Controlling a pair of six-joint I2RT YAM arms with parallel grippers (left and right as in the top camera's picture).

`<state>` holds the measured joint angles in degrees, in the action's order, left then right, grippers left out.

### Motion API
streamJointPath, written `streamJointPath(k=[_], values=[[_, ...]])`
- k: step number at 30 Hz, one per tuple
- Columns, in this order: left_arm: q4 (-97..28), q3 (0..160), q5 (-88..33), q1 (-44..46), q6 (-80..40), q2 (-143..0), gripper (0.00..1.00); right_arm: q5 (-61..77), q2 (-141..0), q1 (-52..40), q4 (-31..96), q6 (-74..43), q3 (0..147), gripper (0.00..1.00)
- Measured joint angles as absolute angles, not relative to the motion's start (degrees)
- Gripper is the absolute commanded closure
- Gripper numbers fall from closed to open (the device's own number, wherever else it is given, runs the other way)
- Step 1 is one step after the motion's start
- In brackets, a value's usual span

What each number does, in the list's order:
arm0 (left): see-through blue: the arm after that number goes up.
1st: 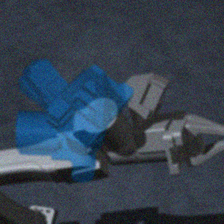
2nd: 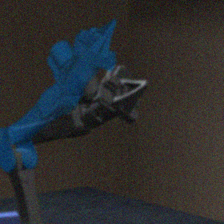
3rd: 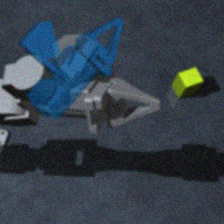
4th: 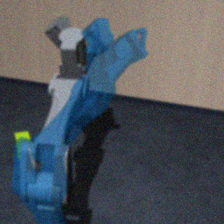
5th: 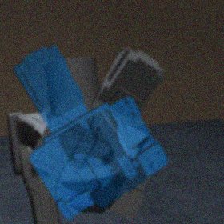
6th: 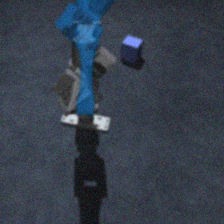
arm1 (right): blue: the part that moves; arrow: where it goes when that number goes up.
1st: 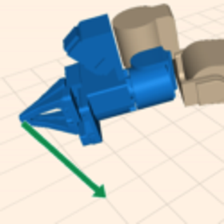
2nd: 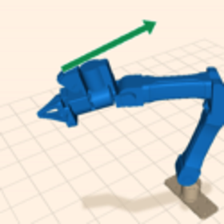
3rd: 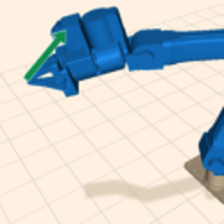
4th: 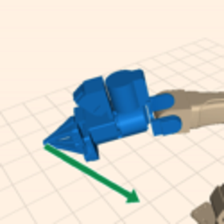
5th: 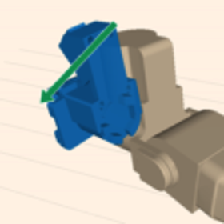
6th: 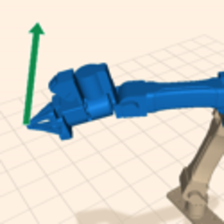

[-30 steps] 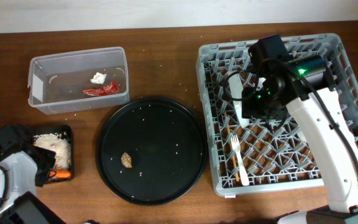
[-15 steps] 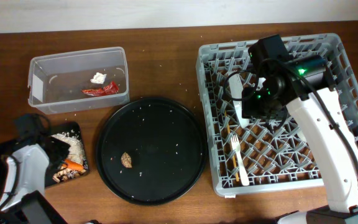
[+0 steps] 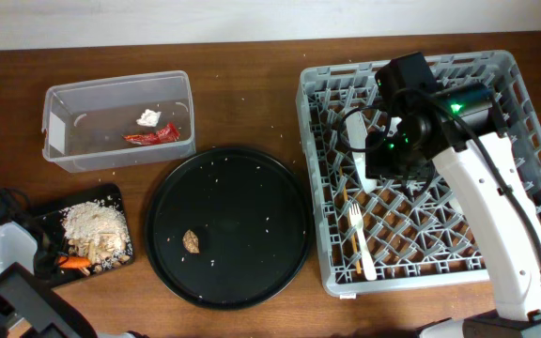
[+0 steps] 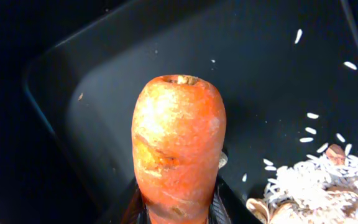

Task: Sort waste into correct bins and load items into the dishwasher rack
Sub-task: 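Lower the carrot onto the black tray and open the left gripper, then grasp the brown mushroom on the round tray with the left gripper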

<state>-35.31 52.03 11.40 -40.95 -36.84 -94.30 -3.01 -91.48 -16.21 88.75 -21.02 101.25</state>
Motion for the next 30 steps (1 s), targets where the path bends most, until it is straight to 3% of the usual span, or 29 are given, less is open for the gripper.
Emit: streamJointPath(k=[4, 7, 13, 15, 20, 23, 27, 30], values=[[-35.3, 52.0, 11.3, -40.9, -37.0, -94.3, 0.5, -3.0, -91.5, -16.2, 88.8, -21.0, 101.3, 0.46], [-36.0, 52.3, 10.1, -40.9, -36.6, -94.4, 0.36, -3.0, -91.5, -16.2, 88.9, -21.0, 101.3, 0.46], [-44.6, 59.8, 6.4, -40.1, -35.6, -94.4, 0.3, -3.0, -91.5, -16.2, 89.2, -21.0, 101.3, 0.46], [-45.5, 62.9, 3.0, -35.7, -34.0, -94.0, 0.29, -3.0, -91.5, -16.2, 89.1, -21.0, 101.3, 0.45], [-47.6, 63.2, -0.2, -12.8, -29.3, -92.7, 0.27, -3.0, -91.5, -16.2, 89.2, -21.0, 101.3, 0.45], [-52.1, 63.2, -0.7, -1.4, -28.3, -92.6, 0.18, -3.0, -91.5, -16.2, 89.2, -21.0, 101.3, 0.45], [-54.0, 60.6, -0.7, 8.9, -28.1, -92.3, 0.2, -3.0, -91.5, -16.2, 89.2, -21.0, 101.3, 0.45], [-51.5, 54.6, -0.9, 9.3, -28.3, -92.1, 0.33, -3.0, -91.5, -16.2, 89.1, -21.0, 101.3, 0.45]])
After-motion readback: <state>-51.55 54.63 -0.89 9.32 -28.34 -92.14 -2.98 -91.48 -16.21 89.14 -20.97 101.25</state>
